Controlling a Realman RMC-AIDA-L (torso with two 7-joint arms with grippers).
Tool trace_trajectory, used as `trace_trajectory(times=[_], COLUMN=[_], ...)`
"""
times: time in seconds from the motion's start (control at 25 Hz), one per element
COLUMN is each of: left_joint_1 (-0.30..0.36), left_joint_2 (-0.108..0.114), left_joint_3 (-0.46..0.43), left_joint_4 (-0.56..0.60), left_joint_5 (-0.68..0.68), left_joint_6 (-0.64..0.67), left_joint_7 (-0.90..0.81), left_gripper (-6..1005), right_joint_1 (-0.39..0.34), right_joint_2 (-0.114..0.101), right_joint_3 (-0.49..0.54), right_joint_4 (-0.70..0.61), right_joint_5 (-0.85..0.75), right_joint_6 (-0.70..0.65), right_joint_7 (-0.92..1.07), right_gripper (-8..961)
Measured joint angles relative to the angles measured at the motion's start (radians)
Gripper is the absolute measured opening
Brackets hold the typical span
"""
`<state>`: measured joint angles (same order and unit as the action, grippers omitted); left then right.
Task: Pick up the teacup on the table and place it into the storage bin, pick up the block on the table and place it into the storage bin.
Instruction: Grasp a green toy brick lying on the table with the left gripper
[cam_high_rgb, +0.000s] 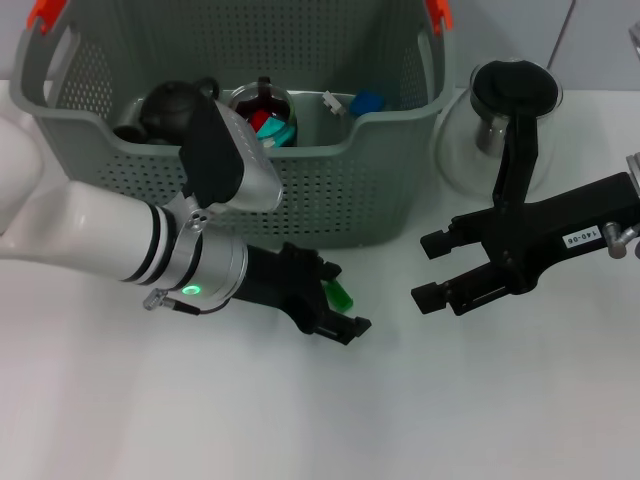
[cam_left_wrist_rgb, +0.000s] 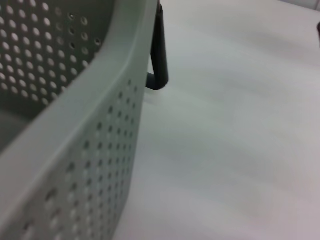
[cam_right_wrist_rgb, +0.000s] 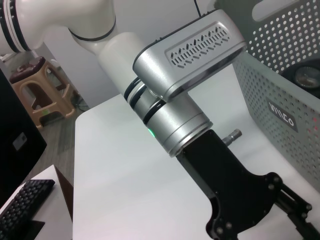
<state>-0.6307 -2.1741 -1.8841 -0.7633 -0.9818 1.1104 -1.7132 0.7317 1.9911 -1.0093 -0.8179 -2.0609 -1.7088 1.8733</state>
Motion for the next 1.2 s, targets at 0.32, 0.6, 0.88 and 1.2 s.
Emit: trace_trajectory(times=[0.32, 0.6, 0.88, 1.2], left_joint_1=[0.0, 0.0, 0.0, 0.0], left_joint_2=[0.002, 0.0, -0.001, -0.001], left_joint_3=[0.016, 0.052, 0.077, 0.093], left_joint_4=[-0.004, 0.001, 0.003, 0.003], left_joint_5=[-0.008, -0.008, -0.01, -0.011], left_joint_6=[-0.038, -0.064, -0.091, -0.097], left_joint_7=[-0.001, 0.001, 0.0, 0.001], left_gripper=[879, 878, 877, 876], right_joint_1=[0.0, 0.002, 0.004, 0.005], right_joint_2=[0.002, 0.002, 0.002, 0.002], right_joint_3=[0.0, 0.0, 0.0, 0.002], right_joint_4=[0.0, 0.0, 0.0, 0.0], right_joint_5=[0.003, 0.004, 0.004, 0.004], right_joint_6=[0.0, 0.006, 0.008, 0.008], right_joint_7=[0.0, -0.004, -0.008, -0.009], right_gripper=[944, 945, 945, 945])
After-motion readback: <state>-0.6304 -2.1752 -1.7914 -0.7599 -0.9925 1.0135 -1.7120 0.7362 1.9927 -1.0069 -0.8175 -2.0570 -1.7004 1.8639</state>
